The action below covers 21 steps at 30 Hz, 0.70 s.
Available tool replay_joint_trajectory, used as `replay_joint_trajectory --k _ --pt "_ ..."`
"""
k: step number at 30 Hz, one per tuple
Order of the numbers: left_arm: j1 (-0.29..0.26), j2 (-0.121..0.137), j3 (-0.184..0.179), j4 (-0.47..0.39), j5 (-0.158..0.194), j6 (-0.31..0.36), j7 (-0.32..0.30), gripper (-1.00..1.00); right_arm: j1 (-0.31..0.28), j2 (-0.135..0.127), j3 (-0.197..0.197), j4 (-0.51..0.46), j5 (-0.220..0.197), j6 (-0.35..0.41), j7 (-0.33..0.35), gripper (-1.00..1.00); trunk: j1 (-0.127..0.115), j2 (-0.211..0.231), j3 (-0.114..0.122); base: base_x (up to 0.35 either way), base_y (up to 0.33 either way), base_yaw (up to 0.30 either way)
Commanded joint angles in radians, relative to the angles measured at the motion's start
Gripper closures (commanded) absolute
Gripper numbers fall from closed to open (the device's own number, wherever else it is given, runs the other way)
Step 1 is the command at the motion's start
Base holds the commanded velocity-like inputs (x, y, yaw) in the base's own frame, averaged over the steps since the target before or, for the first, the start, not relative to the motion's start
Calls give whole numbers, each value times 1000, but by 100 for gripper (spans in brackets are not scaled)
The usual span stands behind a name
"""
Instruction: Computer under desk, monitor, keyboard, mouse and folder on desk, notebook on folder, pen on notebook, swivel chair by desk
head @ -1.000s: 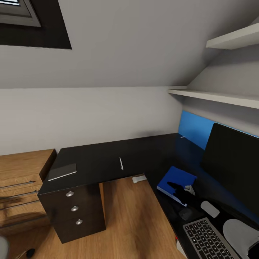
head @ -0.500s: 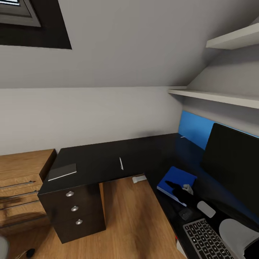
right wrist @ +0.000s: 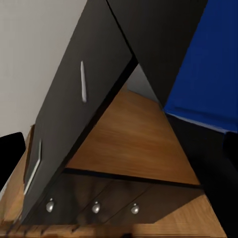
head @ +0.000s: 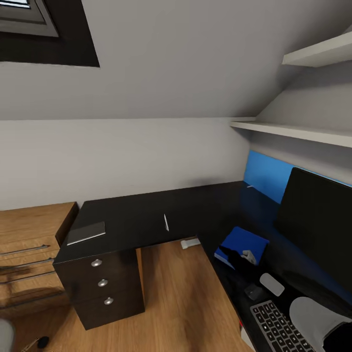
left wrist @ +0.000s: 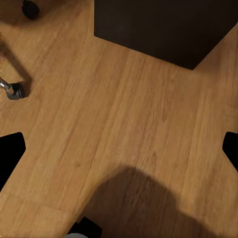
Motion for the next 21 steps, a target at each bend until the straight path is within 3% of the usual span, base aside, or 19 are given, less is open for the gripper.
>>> replay_joint_trajectory --k 1,10,21 --pt "0 1 -6 0 11 -3 -4 -100 -1 4 4 1 -9 4 -10 -100 0 -1 -1 0 0 112" --pt "0 1 -6 0 13 -3 -4 -100 -1 29 3 -12 -2 -44 -196 -100 0 -1 -1 0 0 124" --pt "0 1 -6 0 14 -3 -4 -100 -1 42 3 -45 2 -70 -246 -100 0 -1 -1 0 0 189"
